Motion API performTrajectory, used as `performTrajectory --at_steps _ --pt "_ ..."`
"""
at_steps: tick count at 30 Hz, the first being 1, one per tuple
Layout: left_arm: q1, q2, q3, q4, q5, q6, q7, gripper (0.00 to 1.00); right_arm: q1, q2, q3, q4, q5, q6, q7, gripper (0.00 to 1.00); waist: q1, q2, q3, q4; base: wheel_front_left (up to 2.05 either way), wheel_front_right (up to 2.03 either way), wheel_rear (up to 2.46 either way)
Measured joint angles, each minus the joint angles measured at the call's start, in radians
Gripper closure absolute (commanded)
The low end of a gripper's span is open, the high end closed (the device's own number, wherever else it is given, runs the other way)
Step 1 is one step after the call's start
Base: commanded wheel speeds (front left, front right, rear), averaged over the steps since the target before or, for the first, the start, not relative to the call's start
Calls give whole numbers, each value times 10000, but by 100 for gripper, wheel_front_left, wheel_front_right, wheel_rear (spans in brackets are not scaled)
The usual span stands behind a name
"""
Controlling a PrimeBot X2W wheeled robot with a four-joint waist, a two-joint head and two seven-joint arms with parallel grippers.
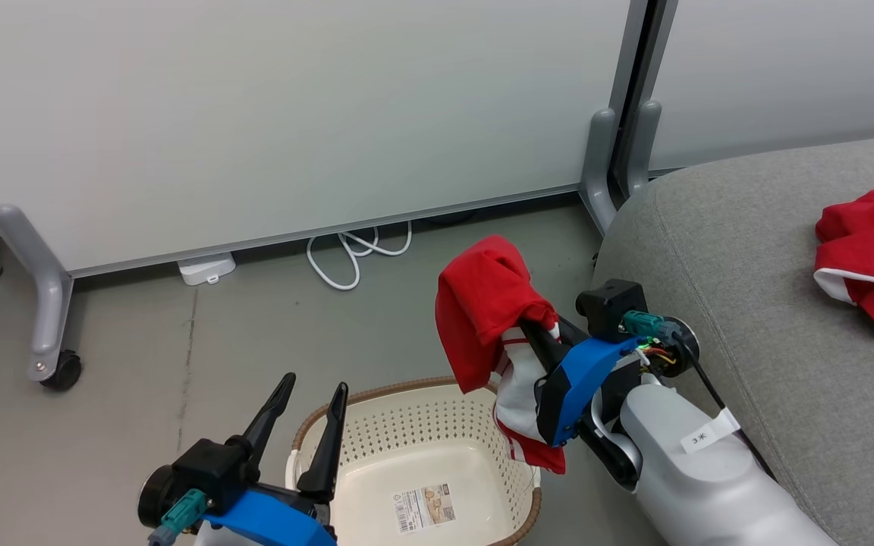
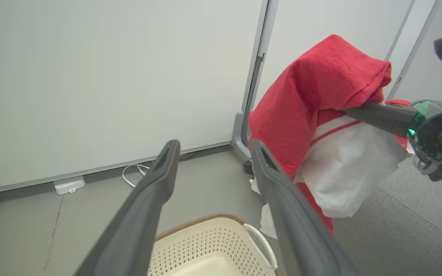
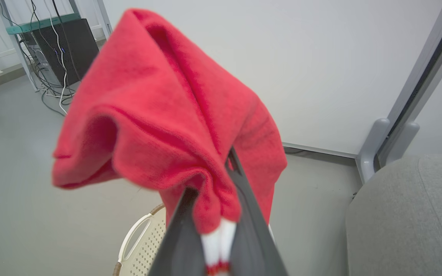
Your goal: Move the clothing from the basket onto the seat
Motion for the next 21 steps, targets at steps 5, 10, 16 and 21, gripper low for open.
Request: performTrajectory --at_steps 5,10,16,21 --pt "129 -211 347 33 299 -104 0 0 132 2 -119 -79 -63 0 0 100 0 0 -39 -37 0 0 0" --pt "164 -382 504 71 499 -178 0 0 183 2 -192 -117 -88 0 0 100 0 0 -67 -144 0 0 0" --pt "250 -412 627 54 606 -196 0 0 221 4 -211 -184 -111 0 0 100 0 0 -52 -505 0 0 0" --pt "295 -347 546 -84 610 -198 0 0 222 4 -232 -238 -123 0 0 100 0 0 36 -1080 0 0 0"
